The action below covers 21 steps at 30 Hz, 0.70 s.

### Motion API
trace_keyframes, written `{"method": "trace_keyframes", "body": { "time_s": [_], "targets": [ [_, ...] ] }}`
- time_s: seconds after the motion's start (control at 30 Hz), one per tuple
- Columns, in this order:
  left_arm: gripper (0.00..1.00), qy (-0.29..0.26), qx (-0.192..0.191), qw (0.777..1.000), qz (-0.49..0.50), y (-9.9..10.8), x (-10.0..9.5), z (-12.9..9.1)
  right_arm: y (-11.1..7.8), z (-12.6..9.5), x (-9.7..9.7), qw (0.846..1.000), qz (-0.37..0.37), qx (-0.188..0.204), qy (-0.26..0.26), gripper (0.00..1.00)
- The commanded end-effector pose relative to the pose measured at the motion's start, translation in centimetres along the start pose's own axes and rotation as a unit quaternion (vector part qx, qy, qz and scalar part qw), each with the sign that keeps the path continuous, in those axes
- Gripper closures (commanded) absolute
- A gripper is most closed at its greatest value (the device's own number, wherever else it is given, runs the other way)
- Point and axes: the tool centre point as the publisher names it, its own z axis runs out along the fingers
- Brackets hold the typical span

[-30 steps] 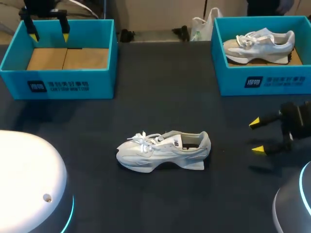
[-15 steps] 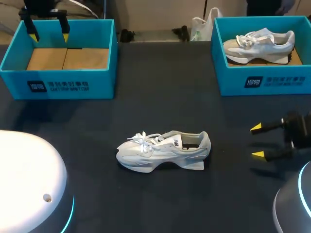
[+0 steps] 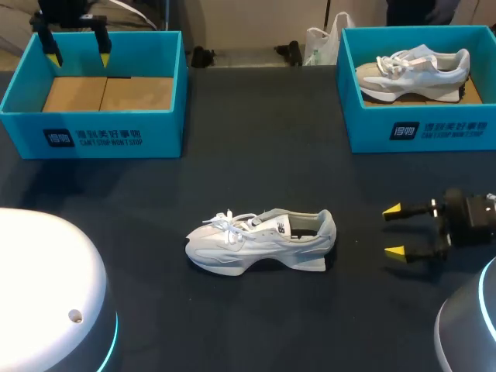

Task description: Take the shoe out of the shoebox, open the shoe tongue, remove and reinsert the insole, then place the shoe into the shoebox

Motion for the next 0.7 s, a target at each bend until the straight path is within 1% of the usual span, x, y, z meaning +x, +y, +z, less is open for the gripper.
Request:
{"method": "trace_keyframes", "body": {
  "time_s": [0.03,0.23,0.57,0.7],
  "targets": [
    [0.0,0.0,0.0,1.0,0.0,0.0,0.0,0.0,0.7,1.8,0.4,1.0,0.001,0.003,-0.005,0.0],
    [0.0,0.0,0.0,1.0,0.0,0.0,0.0,0.0,2.1,3.6,1.7,1.0,0.012,-0.021,-0.012,0.0],
    [0.0,0.0,0.0,1.0,0.0,0.0,0.0,0.0,2.1,3.6,1.7,1.0,0.012,-0.021,-0.012,0.0],
    [0.0,0.0,0.0,1.0,0.0,0.0,0.0,0.0,2.6,4.9,1.8,1.0,0.009,-0.017,-0.015,0.0]
  ]
}}
